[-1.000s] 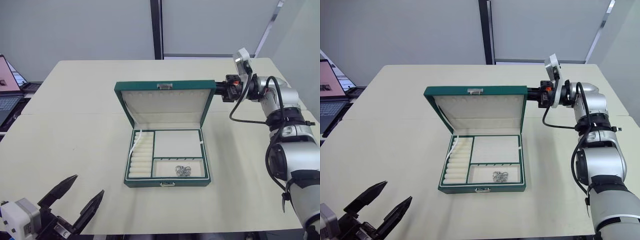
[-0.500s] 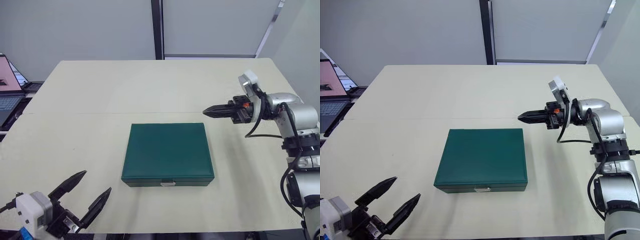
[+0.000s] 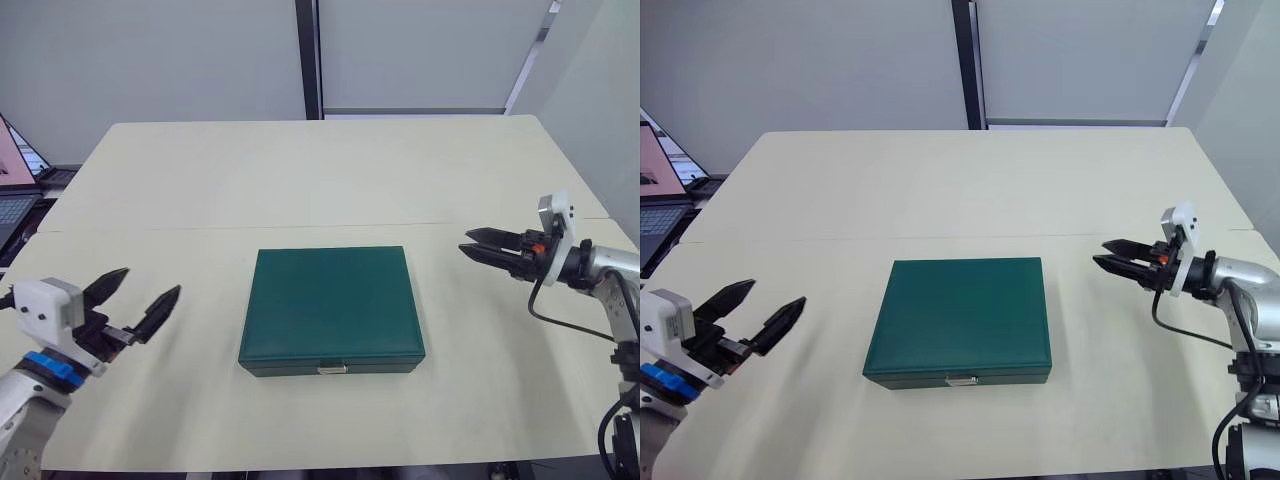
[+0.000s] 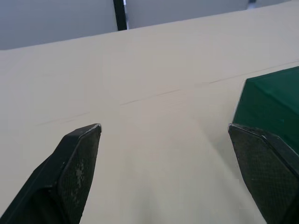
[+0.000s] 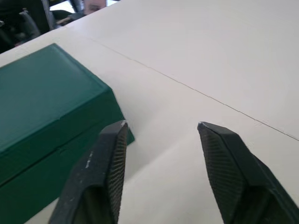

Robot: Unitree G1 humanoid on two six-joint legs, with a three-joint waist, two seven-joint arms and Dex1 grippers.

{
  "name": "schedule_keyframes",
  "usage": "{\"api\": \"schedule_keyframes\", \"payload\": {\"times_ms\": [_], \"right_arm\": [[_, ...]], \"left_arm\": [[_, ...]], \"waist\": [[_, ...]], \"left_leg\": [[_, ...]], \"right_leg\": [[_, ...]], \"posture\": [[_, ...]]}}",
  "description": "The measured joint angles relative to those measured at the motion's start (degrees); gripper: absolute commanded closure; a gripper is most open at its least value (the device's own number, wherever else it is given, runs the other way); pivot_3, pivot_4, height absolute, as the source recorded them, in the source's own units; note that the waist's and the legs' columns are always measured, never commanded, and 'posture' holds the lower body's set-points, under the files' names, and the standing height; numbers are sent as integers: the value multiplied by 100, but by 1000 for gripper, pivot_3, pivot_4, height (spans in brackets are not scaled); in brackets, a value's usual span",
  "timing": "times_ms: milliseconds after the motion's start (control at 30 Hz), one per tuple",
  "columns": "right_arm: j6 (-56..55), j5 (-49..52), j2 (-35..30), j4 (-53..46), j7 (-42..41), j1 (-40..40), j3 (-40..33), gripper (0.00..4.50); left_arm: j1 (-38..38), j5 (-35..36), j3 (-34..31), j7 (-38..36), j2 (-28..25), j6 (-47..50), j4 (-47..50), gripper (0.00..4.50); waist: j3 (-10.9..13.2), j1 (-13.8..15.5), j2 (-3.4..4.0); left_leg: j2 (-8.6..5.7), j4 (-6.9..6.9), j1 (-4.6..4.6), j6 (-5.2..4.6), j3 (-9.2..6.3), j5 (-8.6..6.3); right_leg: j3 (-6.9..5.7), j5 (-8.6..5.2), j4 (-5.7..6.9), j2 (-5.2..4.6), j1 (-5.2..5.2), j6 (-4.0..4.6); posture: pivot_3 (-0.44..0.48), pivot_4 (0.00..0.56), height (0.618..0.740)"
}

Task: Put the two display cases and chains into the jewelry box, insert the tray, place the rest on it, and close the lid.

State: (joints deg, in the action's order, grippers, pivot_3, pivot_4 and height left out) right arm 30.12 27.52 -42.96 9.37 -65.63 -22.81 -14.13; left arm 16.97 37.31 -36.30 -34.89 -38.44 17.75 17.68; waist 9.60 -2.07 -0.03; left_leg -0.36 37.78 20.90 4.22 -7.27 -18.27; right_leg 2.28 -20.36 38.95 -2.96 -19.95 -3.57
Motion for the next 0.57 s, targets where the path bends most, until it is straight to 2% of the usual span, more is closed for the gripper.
{"api": "schedule_keyframes", "payload": {"times_ms": [100,267,400,567], "right_arm": [[-381,-98,8,66,247,442,-229,37],[-1051,-229,6,439,344,1076,-411,37],[-1416,-384,-34,851,306,1227,-411,37],[-1571,-403,-116,943,242,1185,-409,37]], "left_arm": [[-353,-320,-33,-172,-227,-308,-933,0],[-433,-683,-57,-660,-566,-577,-1955,0],[-559,-934,-57,-984,-933,-737,-2510,0],[-719,-1109,-32,-1180,-997,-940,-2763,0]], "waist": [[0,17,-1],[0,15,-1],[0,6,1],[0,3,2]], "left_leg": [[-3,0,0,0,2,0],[-1,-2,-3,-1,-1,0],[-2,-3,-3,-1,-1,-1],[0,-3,-4,0,-3,0]], "right_leg": [[0,0,0,-4,0,0],[-1,0,3,-3,-2,0],[2,0,4,-3,-3,0],[-1,0,5,-3,-3,0]], "posture": [[0,150,740],[0,150,740],[0,150,740],[0,150,740]]}}
